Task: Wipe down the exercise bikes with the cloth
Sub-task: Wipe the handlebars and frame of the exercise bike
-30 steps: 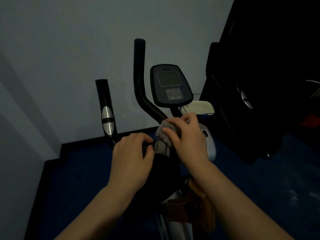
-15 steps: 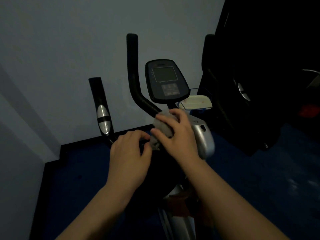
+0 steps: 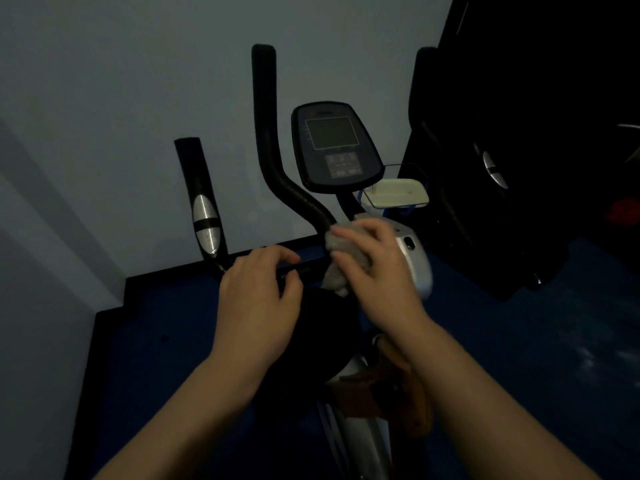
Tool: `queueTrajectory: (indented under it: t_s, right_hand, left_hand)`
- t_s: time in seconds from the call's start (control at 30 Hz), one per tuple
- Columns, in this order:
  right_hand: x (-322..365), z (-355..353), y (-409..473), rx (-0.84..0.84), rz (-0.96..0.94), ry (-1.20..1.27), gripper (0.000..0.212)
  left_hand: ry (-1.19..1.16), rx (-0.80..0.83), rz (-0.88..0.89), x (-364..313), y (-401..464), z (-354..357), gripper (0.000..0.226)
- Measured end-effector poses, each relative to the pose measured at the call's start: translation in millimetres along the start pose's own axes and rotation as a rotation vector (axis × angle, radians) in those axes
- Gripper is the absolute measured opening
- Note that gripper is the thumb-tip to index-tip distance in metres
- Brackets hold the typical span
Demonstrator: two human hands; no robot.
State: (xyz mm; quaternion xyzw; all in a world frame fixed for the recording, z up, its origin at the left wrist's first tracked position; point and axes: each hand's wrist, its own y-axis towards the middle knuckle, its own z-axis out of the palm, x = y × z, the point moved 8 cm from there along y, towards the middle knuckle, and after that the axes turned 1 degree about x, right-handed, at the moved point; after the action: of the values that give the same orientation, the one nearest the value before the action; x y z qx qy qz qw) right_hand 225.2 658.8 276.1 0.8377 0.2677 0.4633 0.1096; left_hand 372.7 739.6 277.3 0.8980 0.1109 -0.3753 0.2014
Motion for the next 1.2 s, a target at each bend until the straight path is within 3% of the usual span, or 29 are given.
queueTrajectory:
  t_s: [0.23,0.47,0.7,0.87,1.03,1.2]
  right_hand:
    - [-8.4,-2.6,-71.2,-0.154,-0.067,0.043,0.03]
    - [1.9,8.4,12.6,-0.064,-0.081,-0.038,0.029]
    - [-1.7,-5.1,-40.3,-0.161,-0.061,0.017,0.033]
    - [6.6,13.8,44.7,-0.089,-0.064,0.014,0.034]
    - [3.9,6.5,20.0,-0.055,-0.072,-0.002,0.039]
    - [13.0,14.6,55.6,-0.076,-0.136,-0.075,0.036]
  left_hand:
    - [0.006,0.007,0.014,-0.8,0.3,0.4,0.017]
    - [0.028,-0.018,0.002,-3.4,-0.6,-2.6,0.017]
    - [-0.059,-0.042,-0.014,-2.7,-1.1,-5.5,0.017]
    - [-0.125,-0.031,0.035,-5.9,0.1,-5.5,0.018]
    - [-0.272,-0.216,0.06,-3.7,28.2,-51.3,0.018]
    - [-0.095,-0.322,0.183,13.3,91.0,-87.8,0.024]
